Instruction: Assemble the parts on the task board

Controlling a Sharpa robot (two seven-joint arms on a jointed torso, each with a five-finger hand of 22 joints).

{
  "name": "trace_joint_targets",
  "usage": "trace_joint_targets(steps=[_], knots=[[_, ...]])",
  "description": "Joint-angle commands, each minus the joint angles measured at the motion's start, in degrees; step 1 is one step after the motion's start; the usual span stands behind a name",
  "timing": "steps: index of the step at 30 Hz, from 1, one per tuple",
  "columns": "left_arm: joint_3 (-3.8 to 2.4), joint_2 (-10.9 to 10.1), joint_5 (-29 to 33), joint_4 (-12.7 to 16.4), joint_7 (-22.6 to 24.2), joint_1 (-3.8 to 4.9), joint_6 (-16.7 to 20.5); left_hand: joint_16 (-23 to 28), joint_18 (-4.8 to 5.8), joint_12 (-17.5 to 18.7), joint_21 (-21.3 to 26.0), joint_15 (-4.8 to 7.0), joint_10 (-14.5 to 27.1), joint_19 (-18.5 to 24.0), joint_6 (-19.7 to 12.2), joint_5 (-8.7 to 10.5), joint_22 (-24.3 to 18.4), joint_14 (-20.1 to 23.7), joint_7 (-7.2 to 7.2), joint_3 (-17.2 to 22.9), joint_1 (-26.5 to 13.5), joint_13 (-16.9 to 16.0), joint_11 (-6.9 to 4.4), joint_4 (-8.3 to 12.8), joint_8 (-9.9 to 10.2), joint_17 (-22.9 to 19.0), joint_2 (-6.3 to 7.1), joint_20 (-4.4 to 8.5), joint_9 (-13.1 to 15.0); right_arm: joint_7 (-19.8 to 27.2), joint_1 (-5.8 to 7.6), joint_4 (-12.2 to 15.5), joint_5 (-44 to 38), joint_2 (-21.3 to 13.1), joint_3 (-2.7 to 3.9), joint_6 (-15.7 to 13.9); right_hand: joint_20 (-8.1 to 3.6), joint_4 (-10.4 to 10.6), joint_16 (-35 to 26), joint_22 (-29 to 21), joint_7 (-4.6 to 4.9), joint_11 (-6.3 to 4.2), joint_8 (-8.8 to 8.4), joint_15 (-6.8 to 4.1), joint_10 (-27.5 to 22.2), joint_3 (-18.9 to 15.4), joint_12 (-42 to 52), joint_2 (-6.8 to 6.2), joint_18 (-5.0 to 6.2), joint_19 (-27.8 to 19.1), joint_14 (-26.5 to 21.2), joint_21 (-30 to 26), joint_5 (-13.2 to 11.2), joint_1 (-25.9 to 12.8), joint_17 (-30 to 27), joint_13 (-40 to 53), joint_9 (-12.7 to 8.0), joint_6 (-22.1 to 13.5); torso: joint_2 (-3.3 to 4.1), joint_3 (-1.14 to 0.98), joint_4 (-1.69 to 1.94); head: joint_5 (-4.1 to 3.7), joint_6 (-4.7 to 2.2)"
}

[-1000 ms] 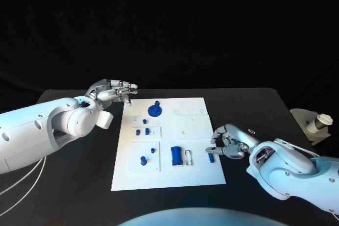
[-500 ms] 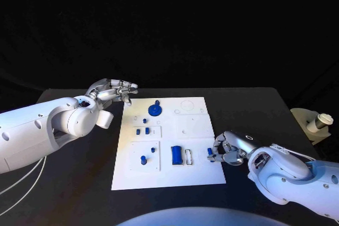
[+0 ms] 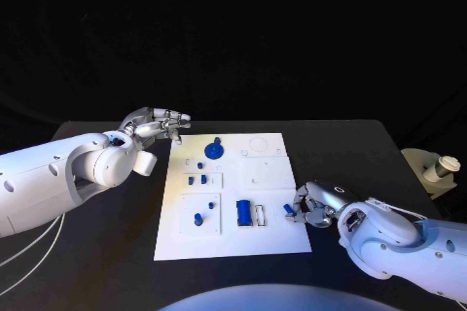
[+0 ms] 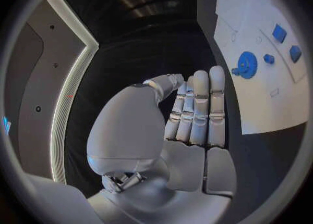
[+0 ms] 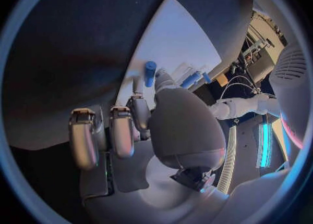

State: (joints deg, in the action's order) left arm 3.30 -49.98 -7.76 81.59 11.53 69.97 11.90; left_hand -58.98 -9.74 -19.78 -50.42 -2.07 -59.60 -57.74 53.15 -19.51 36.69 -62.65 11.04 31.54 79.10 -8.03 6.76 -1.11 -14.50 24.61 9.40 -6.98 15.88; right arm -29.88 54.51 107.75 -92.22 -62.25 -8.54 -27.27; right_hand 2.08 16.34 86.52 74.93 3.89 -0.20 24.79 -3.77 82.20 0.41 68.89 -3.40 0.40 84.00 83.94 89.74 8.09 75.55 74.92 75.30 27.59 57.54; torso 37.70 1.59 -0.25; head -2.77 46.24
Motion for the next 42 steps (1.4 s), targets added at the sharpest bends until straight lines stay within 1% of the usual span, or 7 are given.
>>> trace_joint_targets(steps=[1,6,9,12,17,29,42], knots=[[-0.03,0.07,0.2,0.16,0.47,0.04,-0.98,-0.34,-0.86,-0.2,0.33,-0.03,0.54,-0.32,-0.43,-0.09,-0.05,0.21,-0.03,0.24,-0.11,-0.06,0.05,-0.14,-0.24,-0.05,-0.51,-0.19,-0.07,-0.88,-0.67,-0.45,-0.89,0.63,-0.28,2.31,-0.26,-0.39,0.3,15.07,-0.45,-0.66,-0.88,-0.71,-0.06,2.79,-0.4,1.16,-0.4,6.0,4.48,0.26,-1.67,4.08,7.04,1.05,-0.31,0.35,0.01,0.04,0.03,-0.02,0.1],[-0.03,0.05,0.2,0.18,0.42,0.04,-0.98,-0.34,-0.86,-0.2,0.33,-0.03,0.54,-0.32,-0.43,-0.09,-0.05,0.21,-0.03,0.24,-0.11,-0.06,0.05,-0.14,-0.24,-0.05,-0.51,-0.19,-0.07,-0.95,-0.97,-0.73,-1.01,1.17,-0.28,2.48,-0.61,-0.68,0.33,15.07,-0.7,-0.92,-1.67,-1.01,-0.15,9.23,-0.66,0.21,-0.4,6.0,4.51,0.26,-0.64,7.92,7.22,1.07,-0.4,0.85,-0.03,0.07,0.03,-0.01,0.28],[-0.03,0.03,0.2,0.19,0.4,0.05,-0.98,-0.34,-0.86,-0.2,0.33,-0.03,0.54,-0.32,-0.43,-0.09,-0.05,0.21,-0.03,0.24,-0.11,-0.06,0.05,-0.14,-0.24,-0.05,-0.51,-0.19,-0.07,-1.23,-1.08,-0.81,-1.57,1.43,-0.28,2.37,-0.77,-1.81,0.44,15.07,-0.62,-0.91,-1.44,-1.06,0.09,18.98,-0.54,-2.91,-0.4,6.0,4.58,0.26,5.46,8.96,7.6,1.29,0.45,1.03,-0.06,0.09,0.04,-0.03,0.33],[-0.03,0.02,0.19,0.21,0.36,0.05,-1.0,-0.35,-0.86,-0.23,0.35,-0.03,0.56,-0.33,-0.43,-0.1,-0.06,0.21,-0.03,0.26,-0.13,-0.06,0.05,-0.18,-0.26,-0.06,-0.54,-0.2,-0.08,-1.69,-1.11,-0.8,-2.25,1.57,-0.28,2.32,-0.62,-4.14,0.48,15.07,-0.31,-0.82,-0.19,-0.8,0.44,27.77,-0.52,-6.29,-0.4,6.0,4.61,0.26,7.8,6.14,7.79,1.4,2.38,0.39,-0.08,0.11,0.03,-0.05,0.35],[-0.03,0.01,0.15,0.23,0.26,0.05,-1.06,-0.36,-0.87,-0.25,0.36,-0.02,0.57,-0.34,-0.43,-0.11,-0.07,0.22,-0.04,0.29,-0.08,-0.06,0.04,-0.15,-0.27,-0.06,-0.56,-0.19,-0.08,-2.3,-1.14,-0.21,-3.06,1.59,-0.28,1.65,-0.55,-9.26,0.69,15.07,-0.36,-0.8,2.09,-0.88,1.02,37.36,-0.06,-8.21,-0.4,6.0,4.72,0.26,12.06,0.06,8.39,1.9,5.34,0.06,-0.12,0.13,-0.02,-0.11,0.34],[-0.03,0.17,0.13,0.21,0.23,0.05,-1.14,-0.36,-0.87,-0.25,0.36,-0.02,0.57,-0.34,-0.43,-0.11,-0.07,0.22,-0.04,0.29,-0.08,-0.06,0.04,-0.15,-0.27,-0.06,-0.56,-0.19,-0.08,-1.29,0.79,3.98,6.54,2.66,-0.05,-6.74,-0.68,-10.28,1.01,15.07,-0.82,-1.12,2.77,-1.09,1.63,39.43,0.76,-8.01,-0.4,6.0,4.89,0.26,11.77,-5.42,9.15,2.53,6.49,0.04,-0.07,0.13,0.13,-0.63,0.24],[-0.03,0.17,0.13,0.5,0.2,0.05,-1.22,-0.37,-0.88,-0.3,0.37,0.0,0.59,-0.36,-0.43,-0.13,-0.08,0.24,-0.05,0.35,0.02,-0.06,0.02,-0.09,-0.29,-0.08,-0.57,-0.17,-0.08,-0.23,1.16,2.1,17.62,6.37,-0.05,-5.21,-0.86,-9.27,1.13,15.07,-1.24,-1.4,3.11,-1.29,2.11,38.18,1.88,-8.05,-0.4,6.0,4.95,0.26,13.5,-9.65,9.45,3.36,6.9,0.67,-0.01,0.12,0.06,-0.27,0.46]])
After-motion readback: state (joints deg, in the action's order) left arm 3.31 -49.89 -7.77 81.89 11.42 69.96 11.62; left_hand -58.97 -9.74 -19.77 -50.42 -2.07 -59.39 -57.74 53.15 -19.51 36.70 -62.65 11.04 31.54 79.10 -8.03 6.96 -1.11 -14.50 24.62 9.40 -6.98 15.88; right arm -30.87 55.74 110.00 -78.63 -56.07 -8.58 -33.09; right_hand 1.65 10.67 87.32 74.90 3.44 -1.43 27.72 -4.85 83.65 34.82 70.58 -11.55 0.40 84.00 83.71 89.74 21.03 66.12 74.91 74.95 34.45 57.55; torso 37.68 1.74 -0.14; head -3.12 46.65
